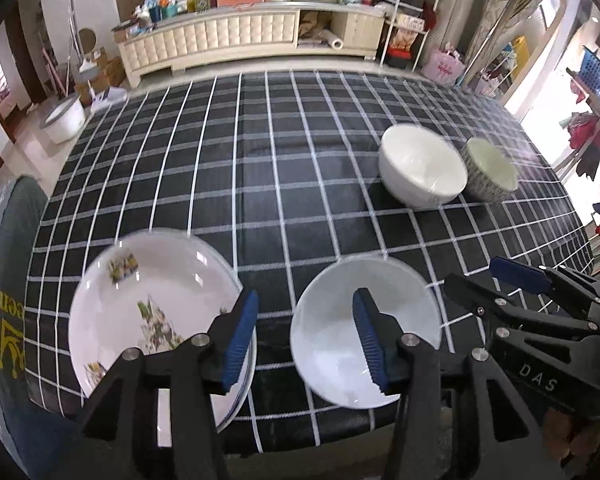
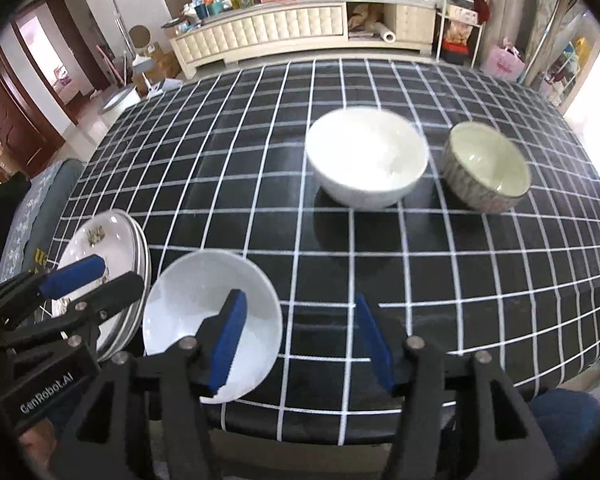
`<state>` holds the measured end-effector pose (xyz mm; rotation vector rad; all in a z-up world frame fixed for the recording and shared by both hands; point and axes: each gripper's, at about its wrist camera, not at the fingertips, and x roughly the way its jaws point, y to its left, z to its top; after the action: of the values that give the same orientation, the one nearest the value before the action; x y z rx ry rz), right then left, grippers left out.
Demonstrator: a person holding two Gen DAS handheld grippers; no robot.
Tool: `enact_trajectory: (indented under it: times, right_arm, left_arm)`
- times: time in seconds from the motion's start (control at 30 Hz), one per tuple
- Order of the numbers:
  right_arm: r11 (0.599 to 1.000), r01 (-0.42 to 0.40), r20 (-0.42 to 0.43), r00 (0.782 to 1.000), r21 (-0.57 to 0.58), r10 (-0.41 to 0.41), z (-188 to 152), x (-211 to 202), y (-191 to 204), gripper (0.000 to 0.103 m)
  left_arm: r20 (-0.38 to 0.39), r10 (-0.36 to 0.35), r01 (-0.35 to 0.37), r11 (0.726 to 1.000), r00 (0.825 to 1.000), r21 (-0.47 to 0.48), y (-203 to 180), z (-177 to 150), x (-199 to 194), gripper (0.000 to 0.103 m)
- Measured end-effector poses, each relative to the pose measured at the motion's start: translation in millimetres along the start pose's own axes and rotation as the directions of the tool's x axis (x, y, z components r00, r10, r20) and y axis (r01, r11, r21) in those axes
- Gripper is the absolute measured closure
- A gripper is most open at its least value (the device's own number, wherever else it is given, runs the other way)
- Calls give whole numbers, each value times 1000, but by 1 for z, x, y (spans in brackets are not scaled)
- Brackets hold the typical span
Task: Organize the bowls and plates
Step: 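Lower the white bowl beside the plate stack and open left tool, then move the left tool to the cream bowl and grip its rim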
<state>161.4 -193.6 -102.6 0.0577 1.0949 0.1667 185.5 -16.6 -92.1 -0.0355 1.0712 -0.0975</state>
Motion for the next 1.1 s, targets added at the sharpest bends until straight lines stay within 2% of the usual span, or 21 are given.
enact_trajectory:
  times: [0.1,0.3,0.6,0.83,1.1]
  right_arm:
    - [1000,9,18,1000,7,-9,8,-12,-8,41]
    - [1000,25,86,996,19,-26,29,-36,-22,41]
    - [1000,26,99,995,9,-27,60,-41,-36,41]
    - [999,34,94,995,12,-35,80,-31,-50,41]
    - [999,34,50,998,0,-34,97,-3,-63,41]
  left_arm:
    - [36,-8,7,1000,999,18,-7,10,-10,49]
    - [83,-28,25,999,996,35,-19,34,-23,49]
    - [122,-56,48,997,991,60,-35,73,-24,49]
    - [103,-81,76,996,991,53,-38,96,-7,49]
    - [42,-61,59,997,997,52,-43,113,31,49]
